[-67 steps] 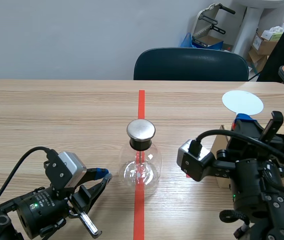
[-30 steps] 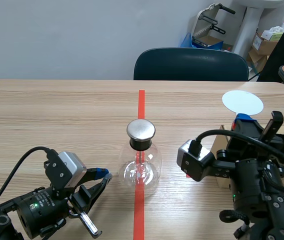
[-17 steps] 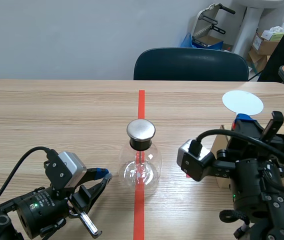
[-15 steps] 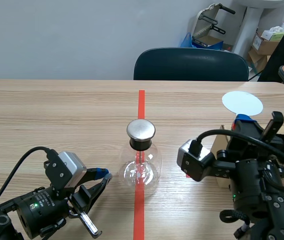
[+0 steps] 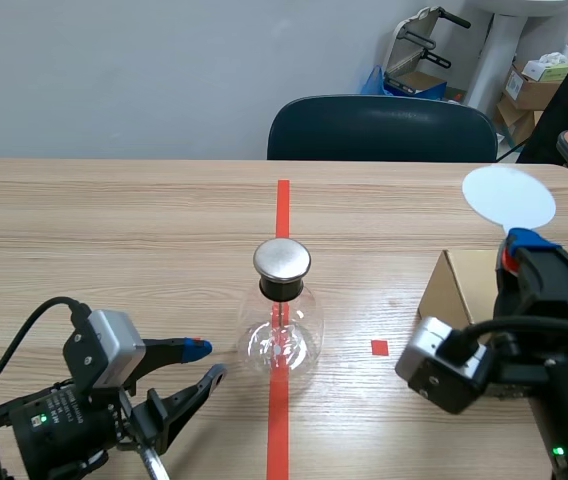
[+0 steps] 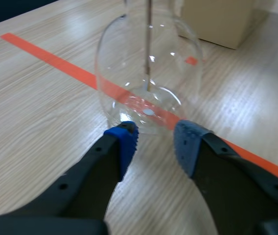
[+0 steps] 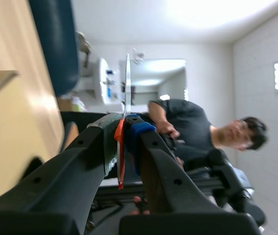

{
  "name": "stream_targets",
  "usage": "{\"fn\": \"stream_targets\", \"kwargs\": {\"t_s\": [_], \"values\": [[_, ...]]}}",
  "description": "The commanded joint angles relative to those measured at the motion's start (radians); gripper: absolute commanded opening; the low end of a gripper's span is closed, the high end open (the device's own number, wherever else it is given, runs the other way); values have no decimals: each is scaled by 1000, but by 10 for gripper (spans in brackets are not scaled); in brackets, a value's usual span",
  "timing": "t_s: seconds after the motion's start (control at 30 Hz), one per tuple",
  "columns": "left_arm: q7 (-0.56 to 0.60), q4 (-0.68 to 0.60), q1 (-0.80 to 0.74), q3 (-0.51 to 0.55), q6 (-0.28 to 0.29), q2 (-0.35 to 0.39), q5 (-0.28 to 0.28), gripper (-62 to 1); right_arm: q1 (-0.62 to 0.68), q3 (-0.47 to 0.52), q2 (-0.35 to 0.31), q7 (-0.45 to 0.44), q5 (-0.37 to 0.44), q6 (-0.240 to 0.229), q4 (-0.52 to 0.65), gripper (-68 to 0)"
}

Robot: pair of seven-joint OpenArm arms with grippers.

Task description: Do the electroscope experiment

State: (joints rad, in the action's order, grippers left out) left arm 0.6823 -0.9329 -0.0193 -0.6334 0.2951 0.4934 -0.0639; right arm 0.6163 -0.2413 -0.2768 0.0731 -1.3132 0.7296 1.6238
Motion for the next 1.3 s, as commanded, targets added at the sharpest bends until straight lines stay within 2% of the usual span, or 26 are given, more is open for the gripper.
{"fn": "stream_targets", "kwargs": {"t_s": [0.0,0.1,0.23,0.37,0.43,0.53,0.73,1.0,1.17,1.27], "values": [[34,-50,0,-27,20,30,-16,-289,8,27,9,-33,17,53,6,-665],[60,-109,0,-77,44,90,-36,-197,19,83,34,-123,55,53,-12,-665],[62,-218,0,-132,50,174,-84,-106,15,134,68,-218,88,53,-70,-665],[61,-341,0,-156,54,259,-110,-14,14,174,95,-287,91,53,-134,-664],[59,-397,0,-161,64,304,-142,14,5,184,103,-306,91,53,-163,-664],[54,-476,-3,-164,76,364,-187,14,-21,185,103,-307,91,53,-212,-664],[4,-603,-14,-166,90,457,-185,14,-56,186,103,-315,71,53,-287,-665],[2,-713,-79,-166,90,620,-188,14,-71,186,103,-312,64,53,-299,-665],[41,-733,-114,-166,90,698,-263,14,-71,186,103,-312,64,53,-299,-665],[85,-736,-117,-166,90,733,-271,14,-71,186,103,-312,64,53,-299,-664]]}}
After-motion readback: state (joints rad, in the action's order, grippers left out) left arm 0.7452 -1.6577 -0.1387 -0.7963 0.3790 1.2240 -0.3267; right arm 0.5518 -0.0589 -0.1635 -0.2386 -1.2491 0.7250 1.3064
